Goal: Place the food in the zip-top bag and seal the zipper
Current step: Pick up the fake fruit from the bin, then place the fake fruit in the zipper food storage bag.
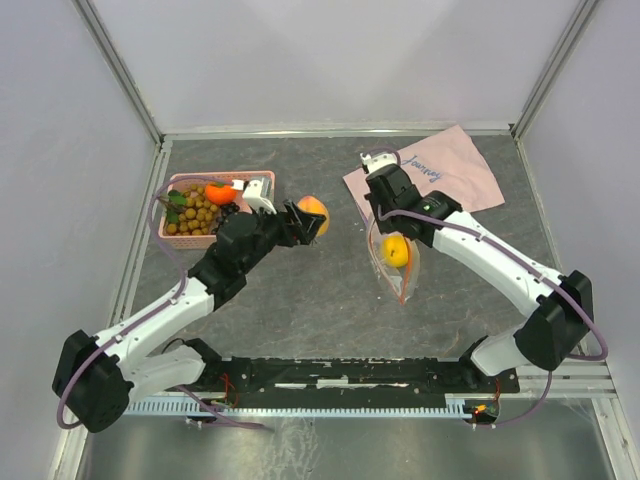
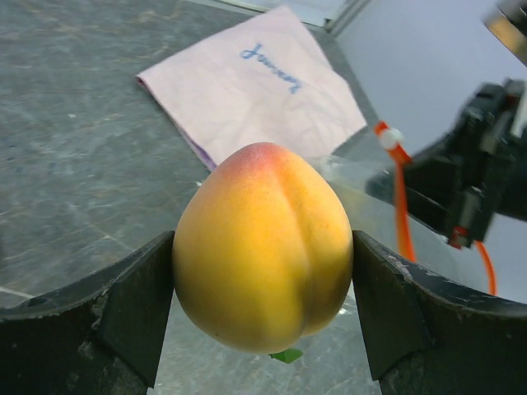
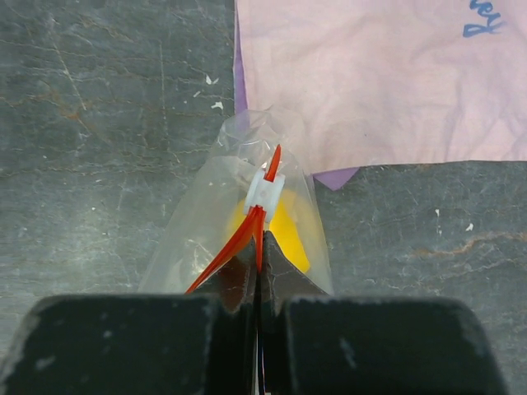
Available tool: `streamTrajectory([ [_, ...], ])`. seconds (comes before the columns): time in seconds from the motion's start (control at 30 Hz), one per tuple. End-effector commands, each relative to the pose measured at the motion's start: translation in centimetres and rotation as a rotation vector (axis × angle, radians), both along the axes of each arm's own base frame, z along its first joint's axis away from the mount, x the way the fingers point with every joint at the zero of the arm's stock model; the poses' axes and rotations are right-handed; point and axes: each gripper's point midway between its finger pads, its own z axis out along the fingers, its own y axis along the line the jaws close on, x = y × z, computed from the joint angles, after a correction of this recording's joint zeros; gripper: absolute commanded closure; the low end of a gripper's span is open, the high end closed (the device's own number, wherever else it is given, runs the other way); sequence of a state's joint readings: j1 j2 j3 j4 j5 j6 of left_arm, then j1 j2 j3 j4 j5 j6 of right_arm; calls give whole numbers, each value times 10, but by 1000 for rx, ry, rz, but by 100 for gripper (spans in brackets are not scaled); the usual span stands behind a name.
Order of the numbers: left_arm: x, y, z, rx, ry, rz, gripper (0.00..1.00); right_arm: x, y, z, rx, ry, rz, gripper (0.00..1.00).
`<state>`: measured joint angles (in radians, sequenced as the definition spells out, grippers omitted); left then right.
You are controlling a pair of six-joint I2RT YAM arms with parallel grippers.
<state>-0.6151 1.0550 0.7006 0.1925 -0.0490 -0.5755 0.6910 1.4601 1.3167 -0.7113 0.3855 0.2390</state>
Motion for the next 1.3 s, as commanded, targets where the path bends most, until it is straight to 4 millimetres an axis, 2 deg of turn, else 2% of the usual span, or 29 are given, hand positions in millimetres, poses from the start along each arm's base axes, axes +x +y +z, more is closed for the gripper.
streamTrajectory([
  [0.0, -17, -23, 41, -113, -154, -83, 66, 11, 17, 21, 85, -35, 4, 98],
  [0.3, -60, -61, 60, -179, -299, -268, 66, 11, 23, 1, 23, 49, 45, 98],
  [0.4, -69, -72, 64, -182, -333, -306, 66, 12, 24, 0, 0, 62, 64, 94],
  [0.7, -70, -78, 58, -173, -326, -318, 67, 7, 10, 11, -83, 62, 92, 74],
  [0.87, -70, -79, 56, -171, -325, -324, 67, -1, -2, 20, -114, 55, 93, 69],
  [1.17, -70, -82, 51, -169, -317, -331, 69, -11, -14, 35, -98, 21, 80, 69],
  [1.27, -71, -84, 51, -171, -321, -341, 69, -10, -15, 34, -104, 15, 70, 79],
])
